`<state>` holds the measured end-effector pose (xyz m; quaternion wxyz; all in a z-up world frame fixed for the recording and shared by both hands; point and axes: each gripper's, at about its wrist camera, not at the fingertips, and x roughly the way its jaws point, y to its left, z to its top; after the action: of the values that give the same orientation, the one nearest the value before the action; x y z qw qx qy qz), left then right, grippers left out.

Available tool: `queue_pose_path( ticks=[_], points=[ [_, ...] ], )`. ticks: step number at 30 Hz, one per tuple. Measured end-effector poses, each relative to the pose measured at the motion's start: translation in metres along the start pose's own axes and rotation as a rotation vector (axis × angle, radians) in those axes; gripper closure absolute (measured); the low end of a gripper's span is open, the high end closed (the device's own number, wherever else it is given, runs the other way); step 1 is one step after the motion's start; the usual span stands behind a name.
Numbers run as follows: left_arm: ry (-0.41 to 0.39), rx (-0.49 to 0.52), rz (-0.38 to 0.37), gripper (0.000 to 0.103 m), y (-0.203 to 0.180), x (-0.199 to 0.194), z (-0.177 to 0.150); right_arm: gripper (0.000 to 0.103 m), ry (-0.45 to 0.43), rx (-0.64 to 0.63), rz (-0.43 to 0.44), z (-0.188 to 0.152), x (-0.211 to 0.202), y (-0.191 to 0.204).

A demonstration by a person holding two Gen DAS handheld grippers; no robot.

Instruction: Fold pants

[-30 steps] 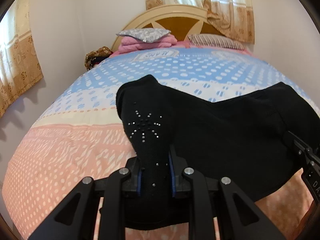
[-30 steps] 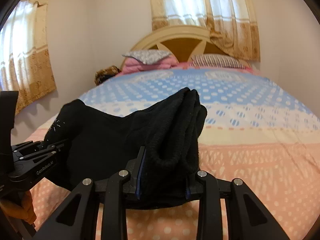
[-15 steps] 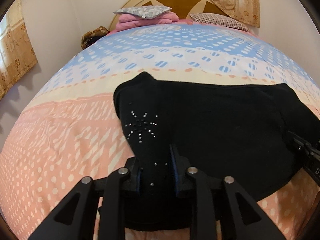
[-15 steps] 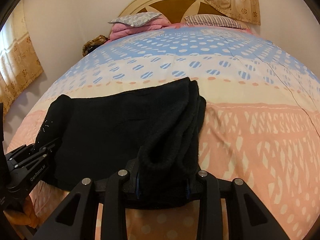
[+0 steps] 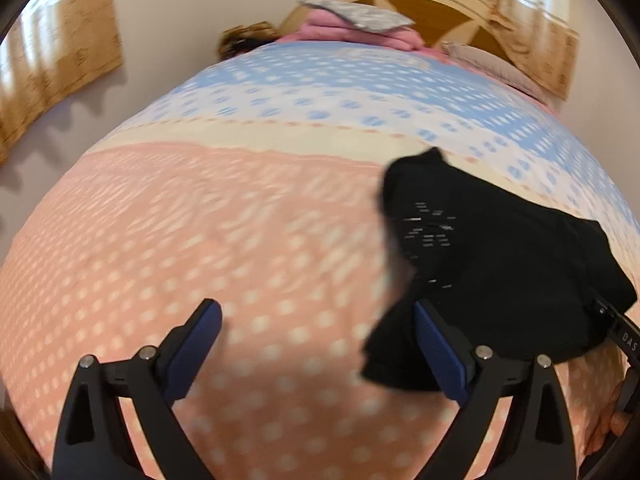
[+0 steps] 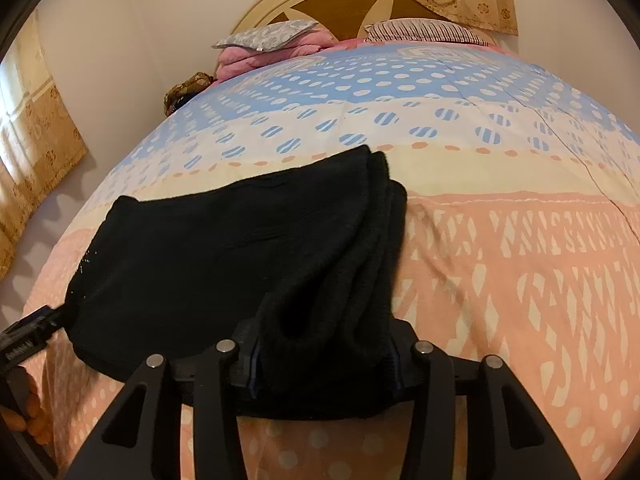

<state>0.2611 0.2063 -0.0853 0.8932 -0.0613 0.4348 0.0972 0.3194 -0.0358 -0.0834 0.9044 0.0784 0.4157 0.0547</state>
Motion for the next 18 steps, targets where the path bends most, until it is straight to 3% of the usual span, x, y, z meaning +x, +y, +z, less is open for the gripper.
queue_pose_path(
  ticks=[1,3,5,8,9,13,14,15,16,18],
  points=[
    [-0.001,0.005,0.024,0.005,-0.001,-0.001,-0.001,0.053,0.002,-0.005,-0.002,0.0,0.0,0.001],
    [-0.013,0.046,0.18,0.006,-0.006,-0.003,-0.002,0.053,0.003,-0.008,-0.005,0.001,0.001,0.002],
    [-0.022,0.077,0.239,0.006,-0.011,-0.006,-0.004,0.052,0.004,-0.004,0.001,0.001,0.001,0.001],
    [-0.067,0.051,0.149,0.006,-0.013,-0.021,-0.002,0.05,0.01,0.026,0.042,0.001,-0.009,-0.007],
    [-0.102,0.046,0.123,0.006,-0.014,-0.028,0.001,0.05,-0.024,0.054,0.035,0.0,-0.02,-0.013],
    [-0.236,0.034,0.017,0.009,-0.031,-0.05,0.01,0.053,-0.274,0.049,-0.074,-0.016,-0.079,-0.014],
    [-0.265,0.031,-0.028,0.013,-0.039,-0.054,0.012,0.059,-0.317,-0.005,-0.097,-0.02,-0.091,-0.006],
    [-0.278,0.031,-0.06,0.016,-0.046,-0.055,0.012,0.081,-0.325,-0.044,-0.088,-0.02,-0.095,0.0],
    [-0.284,0.037,-0.091,0.022,-0.056,-0.054,0.011,0.089,-0.317,-0.07,-0.074,-0.02,-0.096,0.005],
    [-0.264,0.079,-0.135,0.03,-0.076,-0.044,0.009,0.089,-0.253,-0.108,-0.013,-0.016,-0.086,0.016]
  ],
)
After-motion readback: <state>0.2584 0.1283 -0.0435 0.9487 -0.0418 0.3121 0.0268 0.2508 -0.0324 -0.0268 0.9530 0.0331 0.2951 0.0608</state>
